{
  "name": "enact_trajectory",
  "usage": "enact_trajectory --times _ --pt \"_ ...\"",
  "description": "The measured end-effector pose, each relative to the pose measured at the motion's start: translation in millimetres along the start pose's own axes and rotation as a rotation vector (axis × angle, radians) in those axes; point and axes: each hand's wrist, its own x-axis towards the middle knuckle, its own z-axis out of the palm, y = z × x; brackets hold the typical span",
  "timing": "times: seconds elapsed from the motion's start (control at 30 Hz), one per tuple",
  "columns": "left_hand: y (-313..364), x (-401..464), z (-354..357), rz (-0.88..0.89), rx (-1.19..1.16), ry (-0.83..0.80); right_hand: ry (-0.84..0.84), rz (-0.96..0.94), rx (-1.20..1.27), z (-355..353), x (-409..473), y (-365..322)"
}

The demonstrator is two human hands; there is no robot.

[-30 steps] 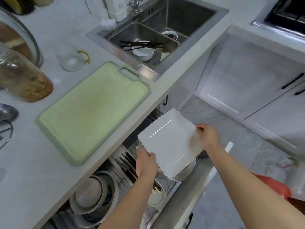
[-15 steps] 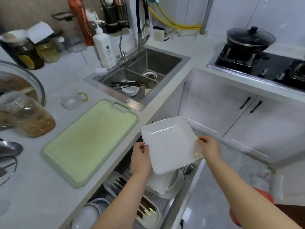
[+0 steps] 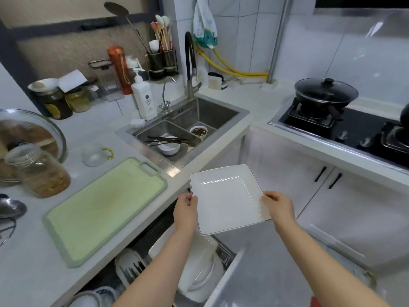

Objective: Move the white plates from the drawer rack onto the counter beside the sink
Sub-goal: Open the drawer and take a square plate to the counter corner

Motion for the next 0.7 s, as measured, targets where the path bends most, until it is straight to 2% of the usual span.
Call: enact_trajectory --times 0.23,0.37,0.5,0.7 --pt "27 -15 62 -0.046 -0.027 0.006 -0.052 0.008 0.005 -56 38 -11" --pt "38 -22 91 -0.101 -0.127 -0.024 -0.035 0.009 0.014 -80 56 -16" --pt "49 -20 115 -0.137 -0.210 -0.061 -0.025 0.007 0.025 -96 72 -22" --pt "65 8 142 -0.131 -0.210 -0.133 0.014 0.053 0.093 -101 98 -25"
